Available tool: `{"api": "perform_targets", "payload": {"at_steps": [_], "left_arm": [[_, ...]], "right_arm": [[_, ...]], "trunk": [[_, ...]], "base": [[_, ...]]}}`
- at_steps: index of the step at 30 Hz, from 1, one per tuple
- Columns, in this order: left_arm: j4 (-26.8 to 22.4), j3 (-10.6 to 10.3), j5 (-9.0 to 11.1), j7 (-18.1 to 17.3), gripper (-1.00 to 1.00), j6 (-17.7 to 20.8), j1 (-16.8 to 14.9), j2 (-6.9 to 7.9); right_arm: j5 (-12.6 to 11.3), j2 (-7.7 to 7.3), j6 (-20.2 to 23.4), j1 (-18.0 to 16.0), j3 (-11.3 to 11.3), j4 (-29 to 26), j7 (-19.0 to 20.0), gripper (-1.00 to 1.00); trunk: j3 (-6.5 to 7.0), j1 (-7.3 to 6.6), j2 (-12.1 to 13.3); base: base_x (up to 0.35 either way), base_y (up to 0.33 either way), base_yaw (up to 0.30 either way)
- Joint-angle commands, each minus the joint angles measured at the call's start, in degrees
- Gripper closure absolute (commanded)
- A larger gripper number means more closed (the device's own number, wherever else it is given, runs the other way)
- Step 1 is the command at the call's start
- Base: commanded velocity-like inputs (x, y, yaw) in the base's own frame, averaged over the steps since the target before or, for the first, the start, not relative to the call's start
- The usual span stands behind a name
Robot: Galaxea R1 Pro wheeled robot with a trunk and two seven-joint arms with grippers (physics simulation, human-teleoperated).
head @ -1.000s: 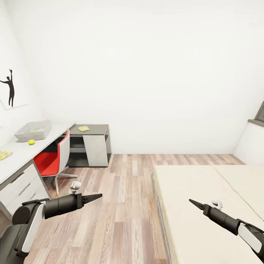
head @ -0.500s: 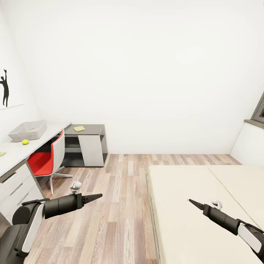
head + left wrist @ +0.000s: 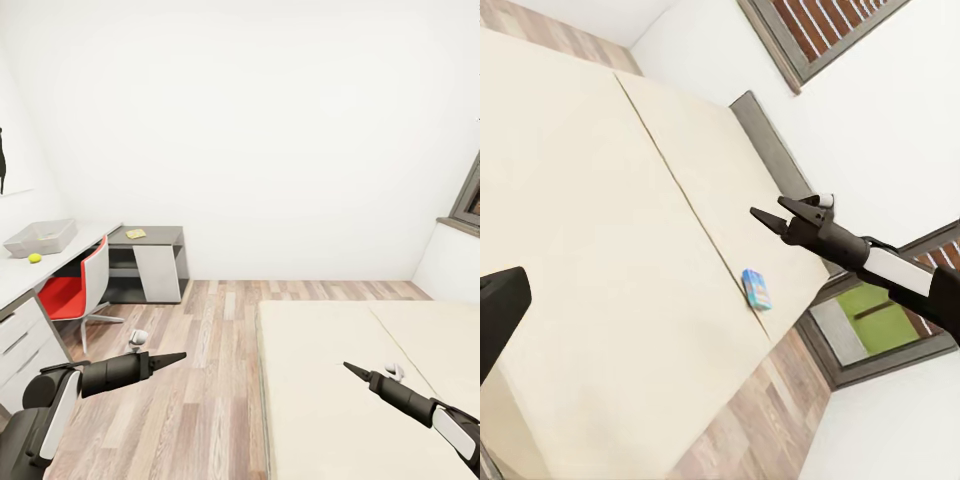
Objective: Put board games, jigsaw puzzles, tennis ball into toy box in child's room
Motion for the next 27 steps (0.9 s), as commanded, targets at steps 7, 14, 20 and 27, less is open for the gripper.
{"api": "perform_targets", "payload": {"at_steps": [7,14,20,27], "left_arm": [[0.0,0.0,-0.1,-0.2,-1.00,0.3,-0.1,0.01],[0.0,0.0,-0.1,-0.2,-1.00,0.3,-0.1,0.01],[0.0,0.0,-0.1,-0.2,-1.00,0.3,-0.1,0.01],[0.0,0.0,-0.1,-0.2,-1.00,0.3,-0.1,0.01]], "right_arm": [[-0.6,-0.05,0.5,-0.1,0.2,0.0,0.1,-1.00],[-0.6,-0.10,0.5,-0.1,0.2,0.0,0.1,-1.00],[-0.7,-0.12,0.5,-0.1,0.2,0.0,0.1,-1.00],[-0.7,-0.13,0.5,-0.1,0.2,0.0,0.1,-1.00]], "trunk": [[-0.14,0.04,-0.1],[-0.14,0.04,-0.1],[-0.14,0.04,-0.1],[-0.14,0.04,-0.1]], "base": [[0.000,-0.237,0.000],[0.000,-0.237,0.000],[0.000,-0.237,0.000],[0.000,-0.237,0.000]]}}
